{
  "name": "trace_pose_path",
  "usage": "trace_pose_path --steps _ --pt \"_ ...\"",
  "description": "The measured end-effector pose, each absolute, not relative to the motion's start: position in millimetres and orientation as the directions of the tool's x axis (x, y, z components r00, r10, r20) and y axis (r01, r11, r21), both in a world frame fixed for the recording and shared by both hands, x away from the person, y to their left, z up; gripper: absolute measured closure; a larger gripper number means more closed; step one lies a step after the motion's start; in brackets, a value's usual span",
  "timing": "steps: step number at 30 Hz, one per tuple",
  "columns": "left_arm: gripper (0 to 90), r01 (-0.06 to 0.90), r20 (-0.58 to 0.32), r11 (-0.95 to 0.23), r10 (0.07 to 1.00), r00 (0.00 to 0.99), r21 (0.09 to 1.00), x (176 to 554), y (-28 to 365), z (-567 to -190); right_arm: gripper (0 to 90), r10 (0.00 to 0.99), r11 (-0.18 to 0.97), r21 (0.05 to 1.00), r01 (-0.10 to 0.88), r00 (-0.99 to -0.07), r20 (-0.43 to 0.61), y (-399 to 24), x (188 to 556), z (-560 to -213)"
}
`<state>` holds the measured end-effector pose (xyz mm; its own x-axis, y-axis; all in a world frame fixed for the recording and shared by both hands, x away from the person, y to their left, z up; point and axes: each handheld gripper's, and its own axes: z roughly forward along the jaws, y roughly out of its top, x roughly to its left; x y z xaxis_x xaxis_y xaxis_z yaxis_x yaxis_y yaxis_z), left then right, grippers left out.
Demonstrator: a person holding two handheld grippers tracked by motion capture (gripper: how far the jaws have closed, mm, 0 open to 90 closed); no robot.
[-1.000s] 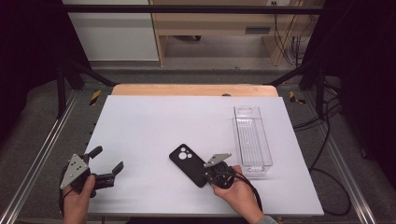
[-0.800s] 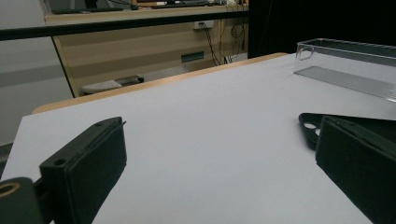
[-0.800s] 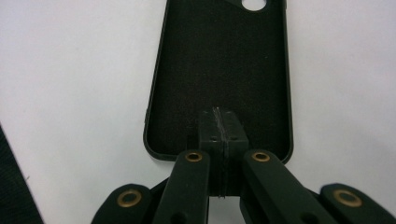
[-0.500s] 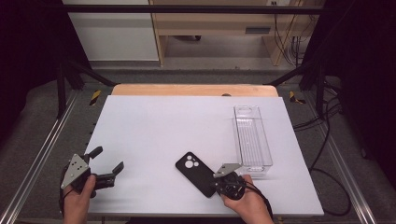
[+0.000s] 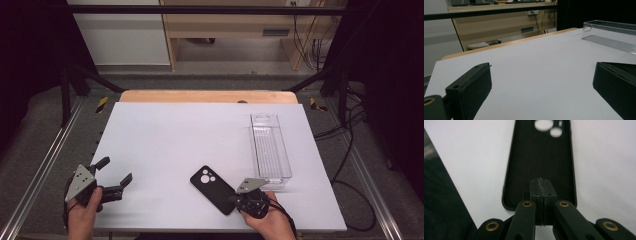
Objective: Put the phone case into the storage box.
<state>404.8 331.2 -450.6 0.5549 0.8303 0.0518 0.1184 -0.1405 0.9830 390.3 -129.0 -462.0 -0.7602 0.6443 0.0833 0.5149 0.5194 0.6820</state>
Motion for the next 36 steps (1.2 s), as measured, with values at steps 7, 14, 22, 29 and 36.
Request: trace_pose_path --steps 7,14,22,29,36 --pt "2.3 0.113 0.053 -0.141 0.824 0.565 0.984 404 329 -449 53.8 0.656 0.398 0.780 0.482 -0.744 0.125 -127 386 -458" --pt "2.3 0.114 0.050 -0.139 0.822 0.567 0.984 405 329 -450 23.8 0.672 0.402 0.804 0.439 -0.737 0.066 -115 382 -459" --pt "2.3 0.115 0.052 -0.142 0.820 0.570 0.983 405 328 -450 9.7 0.716 0.418 0.750 0.513 -0.694 0.075 -109 386 -470" --pt "2.4 0.115 0.049 -0.139 0.819 0.571 0.984 405 328 -450 7.5 0.717 0.436 0.726 0.532 -0.693 0.076 -108 390 -476" --pt "2.4 0.115 0.051 -0.143 0.816 0.576 0.983 406 327 -450 7.6 0.723 0.447 0.709 0.545 -0.687 0.071 -105 394 -481"
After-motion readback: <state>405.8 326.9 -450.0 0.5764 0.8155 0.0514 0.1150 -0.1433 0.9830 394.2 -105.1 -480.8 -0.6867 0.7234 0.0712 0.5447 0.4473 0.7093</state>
